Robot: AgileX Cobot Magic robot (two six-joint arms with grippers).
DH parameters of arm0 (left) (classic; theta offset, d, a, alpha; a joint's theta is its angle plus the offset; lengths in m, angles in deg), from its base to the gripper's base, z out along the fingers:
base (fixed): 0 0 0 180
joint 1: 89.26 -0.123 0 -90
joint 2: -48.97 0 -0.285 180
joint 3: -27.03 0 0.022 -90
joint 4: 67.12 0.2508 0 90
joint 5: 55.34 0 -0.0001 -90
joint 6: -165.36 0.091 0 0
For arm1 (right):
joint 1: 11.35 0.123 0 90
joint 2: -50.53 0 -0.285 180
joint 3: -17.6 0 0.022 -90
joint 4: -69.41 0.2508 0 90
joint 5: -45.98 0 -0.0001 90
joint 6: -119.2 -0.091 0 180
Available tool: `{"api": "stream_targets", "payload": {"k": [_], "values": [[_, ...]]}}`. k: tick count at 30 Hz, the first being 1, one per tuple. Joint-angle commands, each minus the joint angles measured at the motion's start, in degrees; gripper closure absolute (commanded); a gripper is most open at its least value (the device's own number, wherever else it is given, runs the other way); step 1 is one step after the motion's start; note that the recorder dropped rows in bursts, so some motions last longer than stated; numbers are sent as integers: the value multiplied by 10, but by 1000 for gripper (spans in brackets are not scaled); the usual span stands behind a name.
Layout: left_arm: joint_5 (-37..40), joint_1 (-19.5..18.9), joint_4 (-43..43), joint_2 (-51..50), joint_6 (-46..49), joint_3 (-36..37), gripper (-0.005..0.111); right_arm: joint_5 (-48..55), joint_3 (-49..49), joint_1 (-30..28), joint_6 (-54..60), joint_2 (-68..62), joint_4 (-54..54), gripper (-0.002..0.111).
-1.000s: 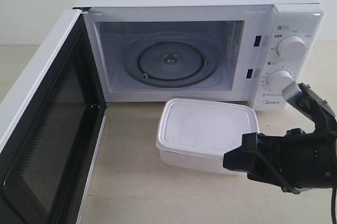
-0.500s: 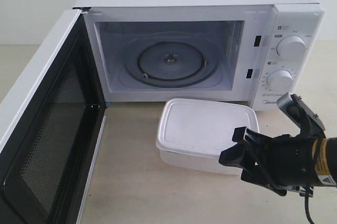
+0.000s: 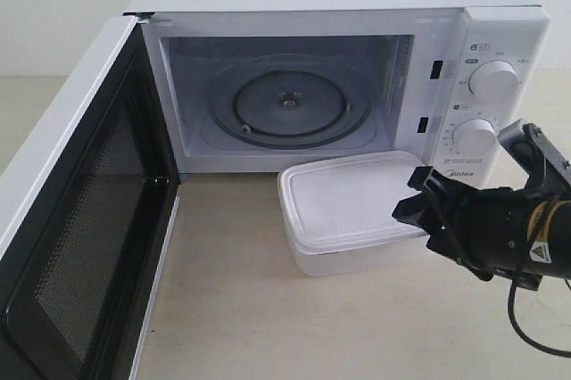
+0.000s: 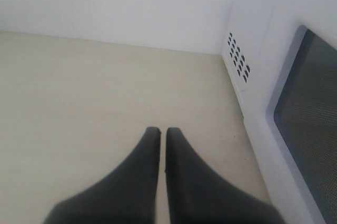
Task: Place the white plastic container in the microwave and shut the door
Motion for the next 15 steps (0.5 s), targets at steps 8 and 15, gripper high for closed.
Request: {"api": "stream_targets", "payload": {"k": [8,15], "values": [[0,-1,3,2,2,2,102,58,-35,0,-18,1,-9,56],[0,-1,3,2,2,2,102,62,-35,0,-54,-5,-49,59]]}}
